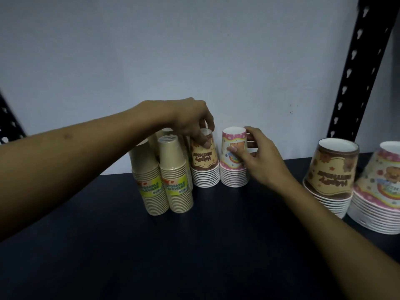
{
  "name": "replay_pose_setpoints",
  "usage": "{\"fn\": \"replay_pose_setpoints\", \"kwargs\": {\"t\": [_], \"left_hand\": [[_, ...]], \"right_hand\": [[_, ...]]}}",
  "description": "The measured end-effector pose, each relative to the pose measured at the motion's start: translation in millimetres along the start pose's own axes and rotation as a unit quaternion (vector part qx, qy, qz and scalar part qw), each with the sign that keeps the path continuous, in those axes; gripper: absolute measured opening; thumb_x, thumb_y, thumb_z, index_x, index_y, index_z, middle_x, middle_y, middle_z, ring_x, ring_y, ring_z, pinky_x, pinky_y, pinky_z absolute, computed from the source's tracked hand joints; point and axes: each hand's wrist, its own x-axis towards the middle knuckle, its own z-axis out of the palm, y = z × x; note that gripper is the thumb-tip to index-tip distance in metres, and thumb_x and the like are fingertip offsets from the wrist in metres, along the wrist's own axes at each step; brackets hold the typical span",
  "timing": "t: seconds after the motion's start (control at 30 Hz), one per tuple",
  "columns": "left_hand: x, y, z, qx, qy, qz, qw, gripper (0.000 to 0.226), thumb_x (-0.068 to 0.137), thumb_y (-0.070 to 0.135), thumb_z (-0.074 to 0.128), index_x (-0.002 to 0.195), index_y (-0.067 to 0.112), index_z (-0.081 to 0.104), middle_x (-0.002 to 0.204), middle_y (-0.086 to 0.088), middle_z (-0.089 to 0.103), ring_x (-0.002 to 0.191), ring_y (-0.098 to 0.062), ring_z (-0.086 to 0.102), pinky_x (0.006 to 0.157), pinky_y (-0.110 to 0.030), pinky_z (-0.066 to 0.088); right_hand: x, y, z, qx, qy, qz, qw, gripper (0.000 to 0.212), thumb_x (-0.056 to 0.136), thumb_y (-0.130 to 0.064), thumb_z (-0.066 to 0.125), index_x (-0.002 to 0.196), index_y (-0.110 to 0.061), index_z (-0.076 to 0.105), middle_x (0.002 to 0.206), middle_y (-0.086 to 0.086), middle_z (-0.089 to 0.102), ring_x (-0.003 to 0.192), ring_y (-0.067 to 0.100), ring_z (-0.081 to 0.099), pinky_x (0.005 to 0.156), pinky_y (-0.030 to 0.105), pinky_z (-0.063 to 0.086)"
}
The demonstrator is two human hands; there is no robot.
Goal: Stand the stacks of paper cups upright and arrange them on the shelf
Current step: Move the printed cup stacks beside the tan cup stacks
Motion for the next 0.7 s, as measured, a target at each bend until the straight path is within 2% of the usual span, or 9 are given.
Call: {"fn": "replay_pose_setpoints", "kwargs": {"t": [0.07, 0.17, 0.33, 0.47, 0.57, 0.7], "left_hand": [[-0.6, -0.1, 0.6, -0.002, 0.005, 0.001, 1.0, 0.055, 0.08, 0.045, 0.08, 0.129, 0.023, 0.066, 0.122, 0.001, 0.071, 0.097, -0.019, 0.067, 0.09, -0.035, 0.054], [-1.6, 0.9, 1.7, -0.006, 0.007, -0.001, 1.0, 0.055, 0.081, 0.043, 0.08, 0.13, 0.022, 0.066, 0.123, 0.001, 0.07, 0.1, -0.02, 0.066, 0.091, -0.035, 0.054], [-1.9, 1.6, 2.4, 0.002, 0.018, 0.002, 1.0, 0.055, 0.081, 0.043, 0.08, 0.13, 0.021, 0.066, 0.124, -0.001, 0.07, 0.097, -0.019, 0.065, 0.088, -0.032, 0.053], [-1.0, 0.8, 4.1, 0.002, 0.022, 0.005, 1.0, 0.055, 0.082, 0.043, 0.08, 0.13, 0.022, 0.066, 0.125, 0.0, 0.07, 0.094, -0.016, 0.062, 0.089, -0.033, 0.053], [-1.8, 0.1, 5.4, 0.001, 0.025, 0.008, 1.0, 0.056, 0.081, 0.044, 0.08, 0.131, 0.023, 0.066, 0.124, 0.0, 0.07, 0.093, -0.015, 0.063, 0.087, -0.031, 0.052], [-4.1, -0.4, 5.0, 0.003, 0.024, 0.016, 1.0, 0.055, 0.082, 0.044, 0.08, 0.13, 0.023, 0.065, 0.124, 0.001, 0.07, 0.097, -0.016, 0.064, 0.088, -0.029, 0.051]], "right_hand": [[-1.5, -0.3, -0.1, 0.008, 0.0, -0.001, 1.0, 0.052, 0.093, -0.033, 0.069, 0.138, -0.018, 0.05, 0.132, -0.003, 0.061, 0.111, 0.009, 0.058, 0.083, 0.019, 0.054], [-1.5, 0.5, -1.5, 0.025, -0.002, 0.002, 1.0, 0.05, 0.093, -0.031, 0.069, 0.138, -0.017, 0.052, 0.133, -0.001, 0.062, 0.115, 0.013, 0.061, 0.09, 0.028, 0.056], [-1.1, 1.5, -1.1, 0.036, 0.001, 0.001, 0.999, 0.05, 0.094, -0.029, 0.068, 0.139, -0.016, 0.052, 0.132, 0.0, 0.063, 0.117, 0.015, 0.062, 0.091, 0.029, 0.056], [-2.6, 1.9, 2.0, 0.025, 0.008, 0.002, 1.0, 0.051, 0.094, -0.029, 0.067, 0.141, -0.017, 0.051, 0.133, -0.002, 0.061, 0.112, 0.008, 0.057, 0.081, 0.013, 0.05], [-4.0, 2.0, 3.6, 0.022, 0.018, 0.002, 1.0, 0.051, 0.094, -0.029, 0.068, 0.14, -0.017, 0.051, 0.134, -0.002, 0.061, 0.109, 0.006, 0.056, 0.078, 0.01, 0.049], [-4.7, 2.8, 6.4, 0.017, 0.038, 0.0, 0.999, 0.053, 0.093, -0.031, 0.07, 0.14, -0.017, 0.05, 0.134, 0.0, 0.061, 0.111, 0.008, 0.057, 0.085, 0.021, 0.054]]}}
